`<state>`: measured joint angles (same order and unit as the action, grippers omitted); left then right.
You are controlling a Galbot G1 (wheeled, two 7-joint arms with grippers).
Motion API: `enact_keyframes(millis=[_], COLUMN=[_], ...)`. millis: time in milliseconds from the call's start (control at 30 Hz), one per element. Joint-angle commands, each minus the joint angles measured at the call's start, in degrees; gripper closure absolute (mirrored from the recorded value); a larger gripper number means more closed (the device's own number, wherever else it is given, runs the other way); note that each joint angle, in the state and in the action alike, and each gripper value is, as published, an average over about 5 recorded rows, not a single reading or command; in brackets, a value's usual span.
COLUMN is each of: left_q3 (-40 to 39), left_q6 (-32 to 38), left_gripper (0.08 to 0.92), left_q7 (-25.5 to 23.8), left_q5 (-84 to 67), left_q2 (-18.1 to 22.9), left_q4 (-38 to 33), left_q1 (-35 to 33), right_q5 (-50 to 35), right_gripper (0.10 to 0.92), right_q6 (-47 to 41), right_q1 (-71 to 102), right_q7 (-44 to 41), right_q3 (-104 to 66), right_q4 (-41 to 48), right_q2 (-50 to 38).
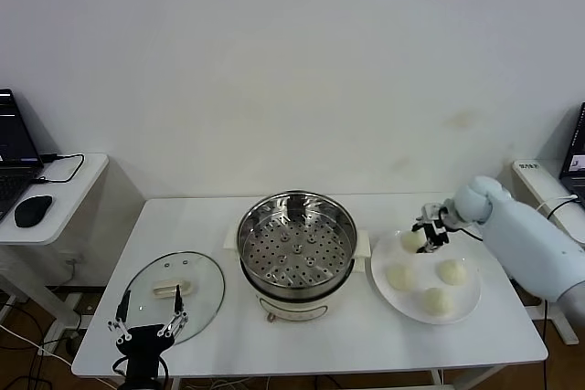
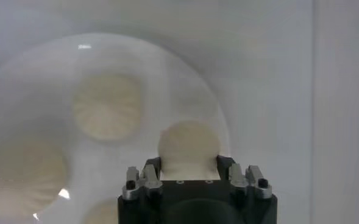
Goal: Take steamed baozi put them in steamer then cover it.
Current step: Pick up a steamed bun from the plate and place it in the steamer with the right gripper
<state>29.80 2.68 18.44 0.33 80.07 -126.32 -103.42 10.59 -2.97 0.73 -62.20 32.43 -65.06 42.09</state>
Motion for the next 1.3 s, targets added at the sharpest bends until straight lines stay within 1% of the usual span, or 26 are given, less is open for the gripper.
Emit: enact_keyframes(millis=[33,200,433,567,733,867,1100,1300], left_q3=[-0.1,-0.4,-0.3,0.4,1.4,2.0,2.5,2.7], left_q6=[-0.1,-0.1,-0.1,-0.1,-0.2,-0.3,-0.3,-0.3], left_gripper=[0.177,0.177,0.177,0.177,0.177,0.177,0.177,0.177], left_q7=[-0.1,-0.1,0.0,0.0,0.1,0.1,0.1,0.2], left_q5=[-0.2,-0.5,-1.0,-1.7,-2.2,-2.6,-2.8,-2.8], left_q2=[-0.1,-0.4,-0.7,-0.8,-0.9,-0.7,-0.3,-0.1], left_q4=[0.0,-0.1,-0.6,-0.7,-0.8,-0.8,-0.2,0.1], left_q1=[0.1,0.1,0.2,0.4,1.0,1.6,2.0,2.2], right_q5=[-12.3,-18.3,-24.8,-25.3,-21.7,-17.9,-9.3,-2.1], right_gripper=[0.449,0.448,0.448,0.448,0.448,0.448,0.448,0.445], right_q6=[-1.2,-0.6,2.5,5.0,9.4,12.6,18.1,23.1], right_q1=[-14.0,-23.6,-32.9,-34.2,-34.3,-33.6,-31.6,-28.9], right_q7=[-0.4,0.5,4.2,5.6,7.1,8.0,9.2,10.7], right_q3=[10.2,17.9,28.1,31.9,35.9,38.3,40.7,40.6], right_q4=[-9.7,-11.7,-12.7,-12.4,-11.4,-10.9,-10.5,-7.6], right_q2=[-5.9,-3.8,5.8,11.0,16.9,20.0,22.5,24.0])
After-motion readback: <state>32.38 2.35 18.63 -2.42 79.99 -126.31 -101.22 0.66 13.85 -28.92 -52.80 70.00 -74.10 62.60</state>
